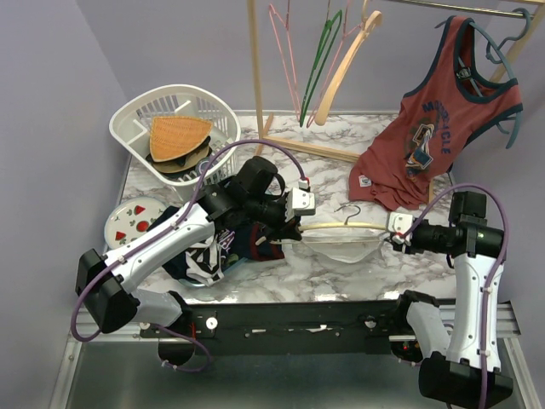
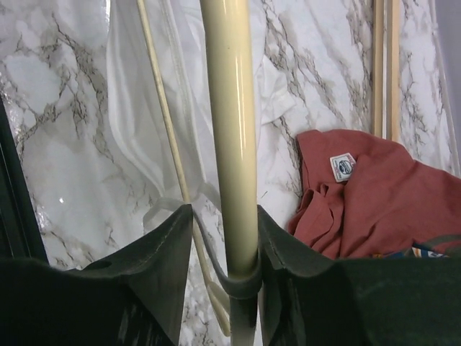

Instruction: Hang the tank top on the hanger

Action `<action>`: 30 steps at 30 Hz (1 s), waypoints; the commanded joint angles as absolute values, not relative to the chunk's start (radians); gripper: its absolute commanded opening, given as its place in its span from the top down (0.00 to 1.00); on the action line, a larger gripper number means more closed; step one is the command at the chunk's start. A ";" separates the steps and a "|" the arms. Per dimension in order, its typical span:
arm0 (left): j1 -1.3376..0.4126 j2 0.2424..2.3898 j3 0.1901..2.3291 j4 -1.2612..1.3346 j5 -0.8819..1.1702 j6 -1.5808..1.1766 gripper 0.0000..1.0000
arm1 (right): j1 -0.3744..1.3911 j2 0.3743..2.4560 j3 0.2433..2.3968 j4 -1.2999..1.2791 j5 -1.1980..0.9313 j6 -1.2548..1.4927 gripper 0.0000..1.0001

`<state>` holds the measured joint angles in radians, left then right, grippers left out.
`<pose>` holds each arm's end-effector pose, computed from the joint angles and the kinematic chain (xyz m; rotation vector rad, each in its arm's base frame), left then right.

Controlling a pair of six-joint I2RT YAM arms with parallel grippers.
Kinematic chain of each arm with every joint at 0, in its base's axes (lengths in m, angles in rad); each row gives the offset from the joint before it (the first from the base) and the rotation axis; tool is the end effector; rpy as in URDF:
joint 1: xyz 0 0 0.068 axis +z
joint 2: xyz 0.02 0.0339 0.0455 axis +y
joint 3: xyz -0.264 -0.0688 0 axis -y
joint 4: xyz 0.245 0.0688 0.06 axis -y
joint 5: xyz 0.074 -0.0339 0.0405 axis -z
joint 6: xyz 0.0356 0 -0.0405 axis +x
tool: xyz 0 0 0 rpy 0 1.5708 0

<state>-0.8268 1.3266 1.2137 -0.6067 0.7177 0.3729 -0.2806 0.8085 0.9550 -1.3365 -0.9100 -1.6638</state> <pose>0.1739 -0.2235 0.3352 1.5919 1.6474 -1.0557 0.1105 -0.0026 0.3106 -1.5477 1.5470 0.2537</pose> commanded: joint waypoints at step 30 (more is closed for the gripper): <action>-0.796 1.118 1.089 -0.312 0.359 0.285 0.19 | -0.179 0.789 1.020 -1.293 -0.928 -1.020 0.99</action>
